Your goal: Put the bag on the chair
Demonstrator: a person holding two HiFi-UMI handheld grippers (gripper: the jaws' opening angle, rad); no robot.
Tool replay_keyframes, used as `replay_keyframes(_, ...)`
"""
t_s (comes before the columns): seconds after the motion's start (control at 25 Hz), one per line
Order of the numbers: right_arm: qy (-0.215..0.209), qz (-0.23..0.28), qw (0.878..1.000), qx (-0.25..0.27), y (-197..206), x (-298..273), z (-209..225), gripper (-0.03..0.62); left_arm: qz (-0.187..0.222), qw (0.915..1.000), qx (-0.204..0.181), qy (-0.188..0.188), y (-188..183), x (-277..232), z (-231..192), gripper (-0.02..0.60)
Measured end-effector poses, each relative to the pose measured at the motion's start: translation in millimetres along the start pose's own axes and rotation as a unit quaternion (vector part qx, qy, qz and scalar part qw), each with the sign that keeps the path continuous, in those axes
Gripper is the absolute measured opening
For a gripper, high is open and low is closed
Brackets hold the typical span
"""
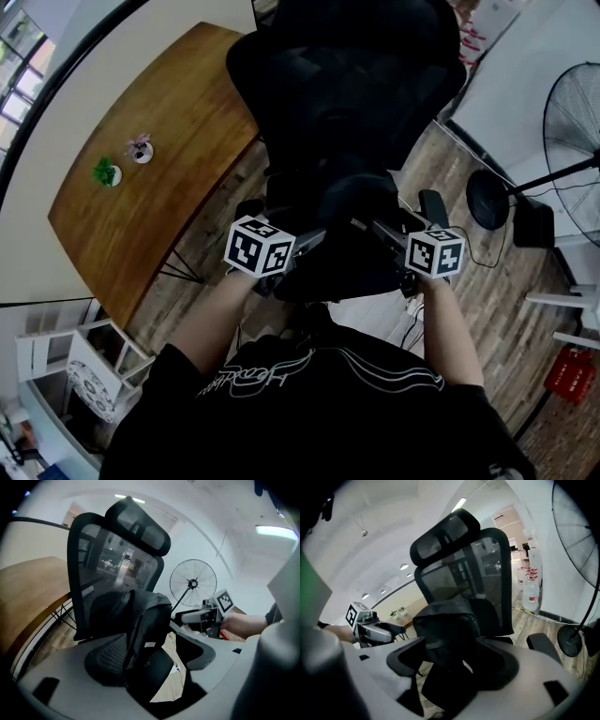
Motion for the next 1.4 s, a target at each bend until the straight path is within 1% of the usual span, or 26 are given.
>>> replay_keyframes(0.04,-0.004,0.003,1.000,0.006,2,7,-11,0.282,0.015,0.9998,0.005,0.007,-2,9,6,0.339)
replay_keyframes(0.08,-0.009,0.007,1.000,0.012,3,12,-23,0.242,0.034,0.9992,0.012,0.016,-4,20,12,0.292)
replay_keyframes(0.12,-0.017,0.014,1.000,0.017,4,19,-36,0.222,0.054,0.9981,0.018,0.025,-7,32,20,0.247)
replay_keyframes(0.2,-0.040,0.033,0.998,0.024,4,35,-64,0.185,0.086,0.9952,0.023,0.040,-10,55,36,0.197)
replay_keyframes(0.28,-0.071,0.056,0.996,0.022,3,53,-91,0.104,0.105,0.9932,0.016,0.048,-13,78,52,0.143)
replay_keyframes(0.36,-0.100,0.078,0.992,0.014,2,72,-115,0.053,0.118,0.9915,0.004,0.055,-15,99,67,0.091)
replay_keyframes(0.44,-0.130,0.102,0.986,0.001,2,89,-132,-0.002,0.133,0.9886,-0.008,0.070,-16,119,86,0.061)
replay_keyframes(0.52,-0.170,0.132,0.976,-0.022,4,106,-148,-0.003,0.150,0.9847,-0.007,0.089,-15,139,105,0.054)
replay_keyframes(0.6,-0.194,0.157,0.968,-0.038,9,121,-164,-0.003,0.164,0.9810,0.002,0.103,-10,158,121,0.049)
replay_keyframes(0.68,-0.195,0.164,0.967,-0.024,15,132,-179,-0.003,0.174,0.9779,0.009,0.115,-5,173,135,0.044)
replay_keyframes(0.76,-0.192,0.164,0.967,0.000,19,140,-192,-0.003,0.179,0.9771,0.007,0.115,-1,184,145,0.043)
replay_keyframes(0.92,-0.203,0.179,0.962,0.017,14,157,-214,-0.003,0.168,0.9804,-0.027,0.099,4,195,155,0.041)
replay_keyframes(1.04,-0.208,0.186,0.960,0.030,10,164,-225,-0.003,0.167,0.9806,-0.040,0.095,2,200,158,0.041)
replay_keyframes(1.2,-0.212,0.186,0.957,0.065,32,171,-253,-0.005,0.169,0.9800,-0.052,0.091,21,216,166,0.041)
replay_keyframes(1.4,-0.227,0.171,0.956,0.069,52,165,-269,-0.005,0.165,0.9808,-0.055,0.088,36,223,168,0.041)
Point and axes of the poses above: the fingertips, and each gripper's own axes: x backward along the fingers, z to its right, y out of its underside, the point moved 3 cm from there along x, backward along the fingers, and after that the axes turned 1 degree about -x, right-handed, at the moved point
